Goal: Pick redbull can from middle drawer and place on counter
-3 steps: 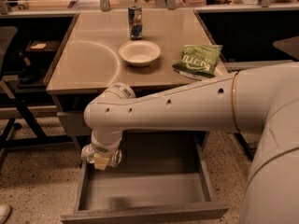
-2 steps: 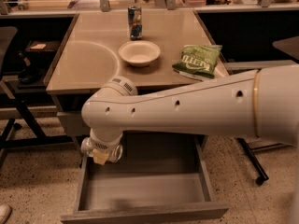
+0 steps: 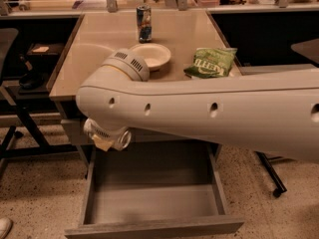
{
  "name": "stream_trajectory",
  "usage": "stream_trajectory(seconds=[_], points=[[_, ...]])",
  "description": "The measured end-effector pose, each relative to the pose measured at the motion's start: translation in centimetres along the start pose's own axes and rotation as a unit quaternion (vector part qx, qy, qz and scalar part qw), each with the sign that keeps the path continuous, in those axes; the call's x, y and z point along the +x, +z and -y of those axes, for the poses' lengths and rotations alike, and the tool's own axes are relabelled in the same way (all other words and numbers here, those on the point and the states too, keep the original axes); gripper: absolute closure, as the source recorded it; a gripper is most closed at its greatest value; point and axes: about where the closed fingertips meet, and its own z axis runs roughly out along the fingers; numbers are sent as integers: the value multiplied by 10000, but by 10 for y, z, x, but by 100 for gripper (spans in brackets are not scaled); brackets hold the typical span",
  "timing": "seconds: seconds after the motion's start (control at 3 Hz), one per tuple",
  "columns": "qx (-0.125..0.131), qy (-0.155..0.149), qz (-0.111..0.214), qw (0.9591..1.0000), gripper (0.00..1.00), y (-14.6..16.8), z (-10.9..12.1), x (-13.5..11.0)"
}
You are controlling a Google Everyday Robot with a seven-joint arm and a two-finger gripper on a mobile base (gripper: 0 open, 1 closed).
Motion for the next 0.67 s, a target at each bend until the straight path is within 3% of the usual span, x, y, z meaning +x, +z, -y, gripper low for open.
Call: stream_trajectory(seconds=[0.67], points=[[489,-38,13,9988,100,-53,38,-42]])
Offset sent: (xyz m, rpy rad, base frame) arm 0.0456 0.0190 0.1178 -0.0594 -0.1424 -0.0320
